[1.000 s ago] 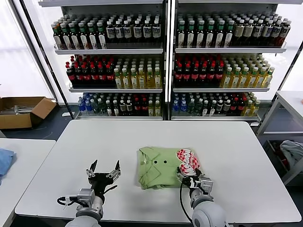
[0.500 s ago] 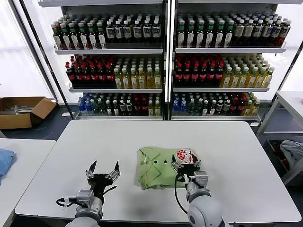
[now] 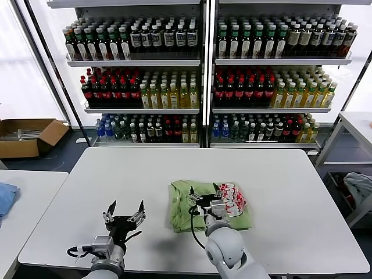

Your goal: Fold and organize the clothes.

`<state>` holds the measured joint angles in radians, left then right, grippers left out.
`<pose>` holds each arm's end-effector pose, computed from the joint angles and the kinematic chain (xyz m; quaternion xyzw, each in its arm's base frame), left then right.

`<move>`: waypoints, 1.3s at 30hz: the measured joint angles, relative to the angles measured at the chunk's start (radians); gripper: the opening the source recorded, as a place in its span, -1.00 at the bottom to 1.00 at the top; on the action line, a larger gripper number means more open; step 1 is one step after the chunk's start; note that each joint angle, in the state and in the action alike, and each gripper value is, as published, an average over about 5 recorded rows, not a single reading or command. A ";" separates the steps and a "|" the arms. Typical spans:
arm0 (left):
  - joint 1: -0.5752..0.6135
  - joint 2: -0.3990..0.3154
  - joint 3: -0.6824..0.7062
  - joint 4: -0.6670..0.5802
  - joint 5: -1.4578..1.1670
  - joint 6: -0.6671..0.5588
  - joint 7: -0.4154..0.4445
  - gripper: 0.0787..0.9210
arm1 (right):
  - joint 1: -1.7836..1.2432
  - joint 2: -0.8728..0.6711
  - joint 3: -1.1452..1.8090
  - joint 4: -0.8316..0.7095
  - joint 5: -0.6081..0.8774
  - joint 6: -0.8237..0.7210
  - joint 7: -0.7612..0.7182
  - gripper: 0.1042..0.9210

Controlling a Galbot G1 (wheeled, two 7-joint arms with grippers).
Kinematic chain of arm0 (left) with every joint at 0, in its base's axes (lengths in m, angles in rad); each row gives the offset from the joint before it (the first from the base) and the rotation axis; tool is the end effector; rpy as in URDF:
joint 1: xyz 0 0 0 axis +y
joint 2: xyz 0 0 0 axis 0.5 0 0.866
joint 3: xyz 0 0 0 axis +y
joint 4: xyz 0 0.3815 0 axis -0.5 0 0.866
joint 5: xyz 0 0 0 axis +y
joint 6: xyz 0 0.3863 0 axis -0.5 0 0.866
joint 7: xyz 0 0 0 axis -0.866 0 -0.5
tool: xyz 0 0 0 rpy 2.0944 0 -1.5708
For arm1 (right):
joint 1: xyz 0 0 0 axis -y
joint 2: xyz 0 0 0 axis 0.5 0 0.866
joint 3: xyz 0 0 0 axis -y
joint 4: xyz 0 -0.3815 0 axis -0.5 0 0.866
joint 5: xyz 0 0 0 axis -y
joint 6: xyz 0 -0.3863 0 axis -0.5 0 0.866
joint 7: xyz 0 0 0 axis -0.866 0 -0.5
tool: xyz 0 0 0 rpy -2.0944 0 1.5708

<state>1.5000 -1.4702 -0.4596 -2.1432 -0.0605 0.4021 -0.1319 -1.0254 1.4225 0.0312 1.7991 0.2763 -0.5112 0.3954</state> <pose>0.2155 -0.0034 -0.2978 0.0117 -0.9895 -0.0183 0.1429 0.3384 0.1325 -0.3098 0.0834 -0.9805 0.0174 0.1773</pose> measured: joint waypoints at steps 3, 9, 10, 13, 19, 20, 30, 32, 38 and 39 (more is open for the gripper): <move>0.006 -0.001 0.000 0.000 0.003 -0.002 0.002 0.77 | 0.010 0.015 -0.010 -0.024 -0.004 -0.003 0.004 0.76; 0.008 0.003 -0.003 -0.001 0.004 -0.002 0.004 0.77 | 0.014 0.034 -0.016 -0.063 -0.004 -0.011 0.019 0.76; 0.009 0.003 -0.003 -0.001 0.006 -0.002 0.004 0.77 | 0.013 0.036 -0.016 -0.069 -0.004 -0.011 0.021 0.76; 0.009 -0.001 0.002 0.001 0.010 -0.002 0.006 0.77 | 0.011 0.045 -0.015 -0.086 -0.004 -0.011 0.025 0.76; 0.010 0.001 0.003 0.000 0.015 -0.004 0.008 0.77 | 0.007 0.058 -0.011 -0.113 -0.007 -0.006 0.029 0.76; 0.011 0.002 0.002 -0.002 0.015 -0.004 0.008 0.77 | 0.006 0.060 -0.011 -0.116 -0.008 -0.005 0.030 0.76; 0.019 0.005 -0.010 -0.024 0.010 -0.005 0.007 0.77 | 0.010 0.045 0.000 -0.055 0.026 -0.031 0.057 0.76; 0.019 0.003 -0.012 -0.029 0.005 -0.007 0.007 0.77 | 0.008 0.035 0.005 -0.020 0.034 -0.036 0.062 0.76; 0.013 -0.004 -0.025 -0.046 -0.011 -0.023 0.004 0.77 | -0.026 -0.021 0.035 0.103 0.025 -0.037 0.063 0.76; 0.011 -0.006 -0.028 -0.047 -0.014 -0.027 0.003 0.77 | -0.037 -0.036 0.044 0.122 0.019 -0.034 0.061 0.76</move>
<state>1.5113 -1.4762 -0.4876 -2.1902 -0.0745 0.3749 -0.1286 -1.0620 1.3868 0.0754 1.9216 0.2951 -0.5457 0.4563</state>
